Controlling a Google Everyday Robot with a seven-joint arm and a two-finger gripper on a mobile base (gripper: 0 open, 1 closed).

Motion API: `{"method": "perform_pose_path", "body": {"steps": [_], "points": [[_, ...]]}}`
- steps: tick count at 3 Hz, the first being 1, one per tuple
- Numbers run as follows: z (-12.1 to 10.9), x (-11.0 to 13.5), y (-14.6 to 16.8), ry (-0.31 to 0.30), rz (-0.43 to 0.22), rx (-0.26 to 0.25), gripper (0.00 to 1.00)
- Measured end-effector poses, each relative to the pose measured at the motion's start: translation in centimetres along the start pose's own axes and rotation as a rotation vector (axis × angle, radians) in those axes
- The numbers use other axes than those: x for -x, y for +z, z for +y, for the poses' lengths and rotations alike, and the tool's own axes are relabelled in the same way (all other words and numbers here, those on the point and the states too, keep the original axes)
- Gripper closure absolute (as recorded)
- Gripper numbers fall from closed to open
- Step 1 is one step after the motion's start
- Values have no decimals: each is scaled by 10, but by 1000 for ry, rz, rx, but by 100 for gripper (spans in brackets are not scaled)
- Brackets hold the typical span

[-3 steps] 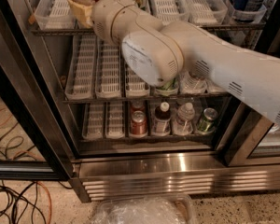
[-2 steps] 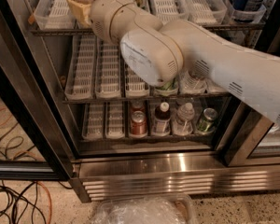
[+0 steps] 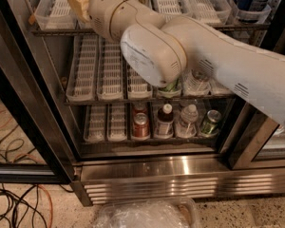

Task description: Pick coke can from top shelf of fridge

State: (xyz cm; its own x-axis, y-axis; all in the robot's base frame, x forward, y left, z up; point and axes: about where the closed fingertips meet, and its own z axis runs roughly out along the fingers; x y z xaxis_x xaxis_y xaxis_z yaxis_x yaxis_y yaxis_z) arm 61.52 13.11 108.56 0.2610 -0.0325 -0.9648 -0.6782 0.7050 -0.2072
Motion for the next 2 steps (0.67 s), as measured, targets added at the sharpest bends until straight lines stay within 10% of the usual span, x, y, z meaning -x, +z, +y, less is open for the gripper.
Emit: {"method": "perform_pose_path", "body": {"steps": [2], "points": [[9,25,-13,-16,-73,10,100]]}}
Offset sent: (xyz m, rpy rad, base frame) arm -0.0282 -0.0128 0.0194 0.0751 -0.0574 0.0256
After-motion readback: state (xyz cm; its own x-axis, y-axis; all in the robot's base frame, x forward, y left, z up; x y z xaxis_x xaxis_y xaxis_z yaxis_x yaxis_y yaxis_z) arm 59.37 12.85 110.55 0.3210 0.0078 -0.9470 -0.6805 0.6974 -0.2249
